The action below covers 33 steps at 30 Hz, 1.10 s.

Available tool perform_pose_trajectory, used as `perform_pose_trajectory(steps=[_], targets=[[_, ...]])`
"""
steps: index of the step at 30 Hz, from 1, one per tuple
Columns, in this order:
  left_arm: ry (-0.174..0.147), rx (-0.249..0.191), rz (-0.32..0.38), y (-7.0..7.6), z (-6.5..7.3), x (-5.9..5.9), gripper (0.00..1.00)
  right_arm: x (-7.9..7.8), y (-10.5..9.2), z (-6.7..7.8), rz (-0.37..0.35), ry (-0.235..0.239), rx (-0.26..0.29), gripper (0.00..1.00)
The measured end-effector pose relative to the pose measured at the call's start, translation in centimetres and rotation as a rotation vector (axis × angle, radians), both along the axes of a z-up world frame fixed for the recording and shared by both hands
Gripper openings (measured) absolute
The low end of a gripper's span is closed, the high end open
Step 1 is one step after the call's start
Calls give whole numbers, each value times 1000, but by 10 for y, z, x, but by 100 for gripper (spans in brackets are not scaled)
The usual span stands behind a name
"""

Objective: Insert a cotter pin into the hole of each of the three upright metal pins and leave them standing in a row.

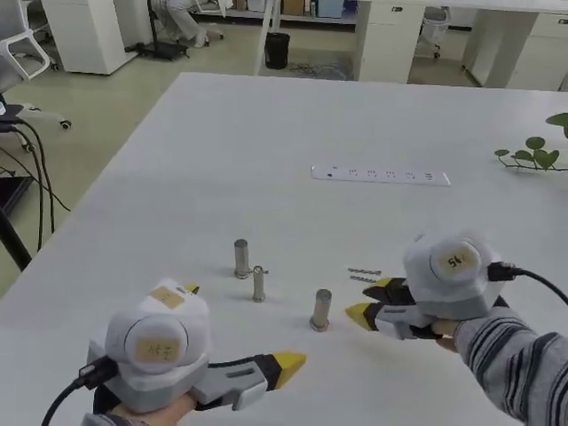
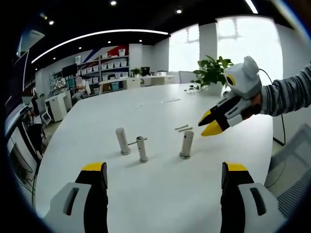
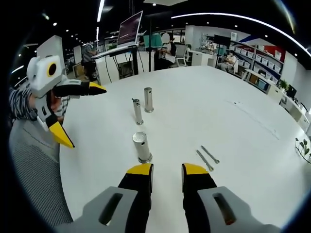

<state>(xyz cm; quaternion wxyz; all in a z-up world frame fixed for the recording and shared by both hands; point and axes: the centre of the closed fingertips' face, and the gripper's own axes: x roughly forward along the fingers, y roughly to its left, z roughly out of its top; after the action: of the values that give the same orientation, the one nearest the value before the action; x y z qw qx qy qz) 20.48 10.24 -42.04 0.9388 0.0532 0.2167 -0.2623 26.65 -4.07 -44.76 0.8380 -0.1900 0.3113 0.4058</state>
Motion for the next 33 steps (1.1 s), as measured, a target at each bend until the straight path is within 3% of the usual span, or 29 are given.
perform_pose_trajectory(steps=[6, 7, 17, 25, 33], targets=[[1, 9, -13, -3, -1, -1, 96, 14, -14, -4, 38, 22, -69, 19], [6, 7, -15, -3, -2, -1, 96, 17, -17, -6, 34, 43, -79, 19], [12, 11, -30, -7, -5, -1, 95, 37, -22, -15, 102, 89, -196, 16], [20, 10, -23, -4, -7, 0, 94, 46, -22, -27, 122, 145, -246, 14], [24, 8, -16, -2, -8, 1, 93, 54, -24, -39, 127, 187, -260, 11]])
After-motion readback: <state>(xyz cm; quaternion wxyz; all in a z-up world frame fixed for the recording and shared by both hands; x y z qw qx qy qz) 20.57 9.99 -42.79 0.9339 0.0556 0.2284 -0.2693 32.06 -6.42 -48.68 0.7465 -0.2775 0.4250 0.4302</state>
